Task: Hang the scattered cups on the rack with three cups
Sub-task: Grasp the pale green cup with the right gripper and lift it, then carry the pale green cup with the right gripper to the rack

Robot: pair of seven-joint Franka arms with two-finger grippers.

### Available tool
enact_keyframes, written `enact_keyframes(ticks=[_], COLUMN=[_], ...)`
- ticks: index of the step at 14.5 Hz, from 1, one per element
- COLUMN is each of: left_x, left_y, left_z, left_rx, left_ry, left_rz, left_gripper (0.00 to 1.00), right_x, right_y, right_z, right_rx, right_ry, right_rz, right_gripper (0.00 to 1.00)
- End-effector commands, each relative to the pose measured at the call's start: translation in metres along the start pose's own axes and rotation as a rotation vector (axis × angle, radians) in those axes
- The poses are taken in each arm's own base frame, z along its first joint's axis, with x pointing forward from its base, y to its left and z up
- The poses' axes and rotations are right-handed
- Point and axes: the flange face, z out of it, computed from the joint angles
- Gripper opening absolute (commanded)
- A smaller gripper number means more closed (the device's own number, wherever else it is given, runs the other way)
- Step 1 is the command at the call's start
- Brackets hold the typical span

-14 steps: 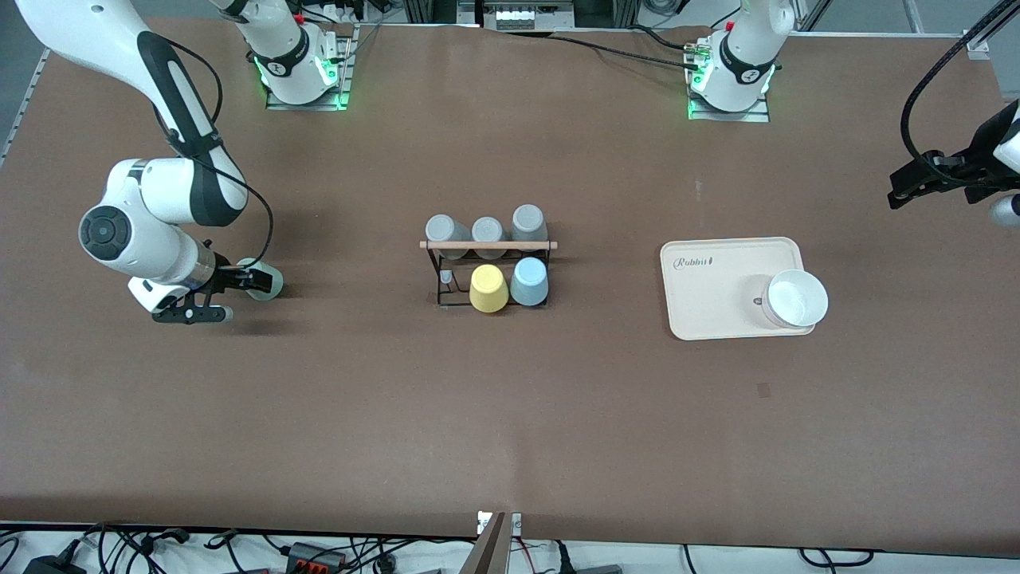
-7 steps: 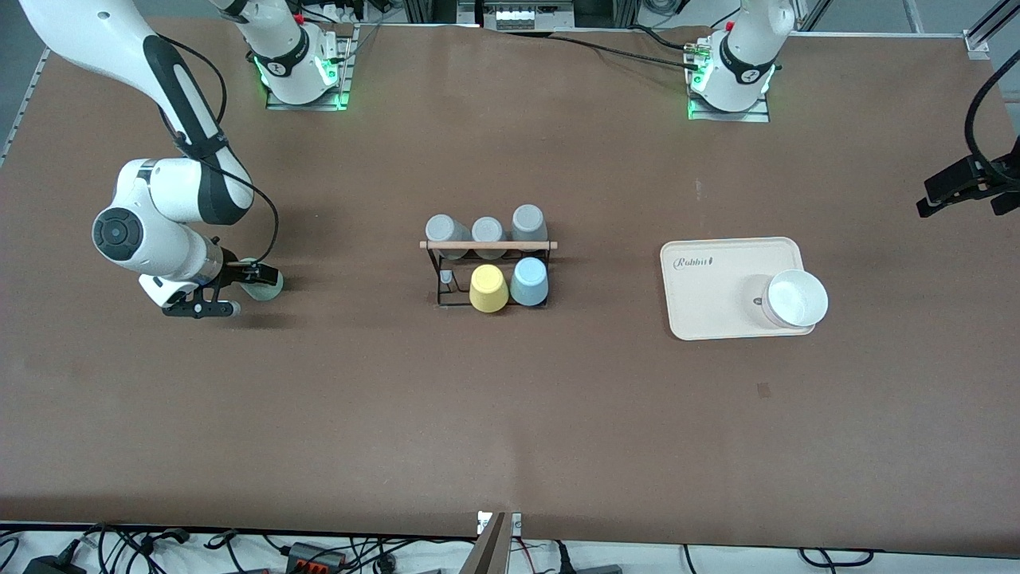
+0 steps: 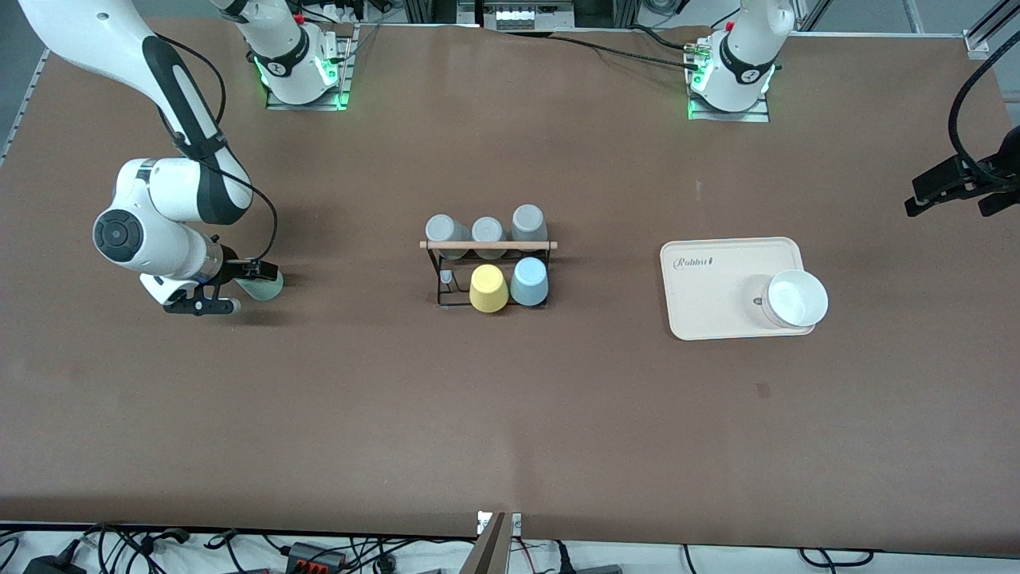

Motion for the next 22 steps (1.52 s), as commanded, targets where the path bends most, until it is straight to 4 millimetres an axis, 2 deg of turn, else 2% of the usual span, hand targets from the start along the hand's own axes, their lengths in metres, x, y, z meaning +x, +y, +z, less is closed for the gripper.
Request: enact_keyframes(ticks=[1, 2, 3, 4, 6, 8, 10, 11, 13, 15, 16, 19, 22], left_x=[-0.009, -0.011, -0.015, -0.018, -0.023, -0.024, -0.024, -0.024, -0.024, -0.023, -0.022, -0.02, -0.02], left_y=[0.001, 0.001, -0.001, -0.002, 0.006, 0.004, -0.003, -0.005, 0.003, 0.019, 0.027, 0.025, 0.026], left_z=[-0.007, -0.011, -0.018, -0.023, -0.026, -0.028, -0.033, -0.035, -0.034, -0.032, -0.031, -0.026, -0.026], left_rx=[-0.001, -0.001, -0.001, -0.001, 0.0, 0.0, -0.001, 0.0, -0.001, 0.0, 0.006, 0.042, 0.043], left_ry=[0.005, 0.011, 0.022, 0.029, 0.02, 0.02, 0.037, 0.043, 0.041, 0.036, 0.033, 0.026, 0.025], left_rz=[0.011, 0.01, 0.007, 0.008, 0.02, 0.022, 0.014, 0.01, 0.022, 0.042, 0.056, 0.058, 0.059], left_gripper=[1.0, 1.0, 1.0, 1.0, 1.0, 1.0, 1.0, 1.0, 1.0, 1.0, 1.0, 1.0, 1.0], right_x=[-0.005, -0.003, -0.001, 0.004, 0.02, 0.035, 0.039, 0.038, 0.034, 0.022, 0.016, 0.009, -0.003], right_y=[0.003, 0.003, 0.002, 0.0, -0.008, -0.036, -0.084, -0.108, -0.153, -0.204, -0.232, -0.299, -0.352], right_z=[-0.005, -0.008, -0.016, -0.03, -0.072, -0.128, -0.177, -0.191, -0.206, -0.217, -0.215, -0.214, -0.204], right_rx=[-0.016, -0.016, -0.015, -0.016, -0.011, -0.01, -0.02, -0.023, -0.02, 0.04, 0.072, 0.085, 0.09], right_ry=[-0.003, 0.001, 0.01, 0.021, 0.014, -0.007, 0.008, 0.03, 0.07, 0.075, 0.067, 0.074, 0.073], right_rz=[0.012, 0.01, 0.01, 0.005, 0.002, -0.001, -0.012, -0.02, -0.031, -0.029, -0.005, 0.057, 0.152], right_gripper=[0.47, 0.31, 0.25, 0.24, 0.22, 0.22, 0.22, 0.22, 0.22, 0.22, 0.23, 0.23, 0.23])
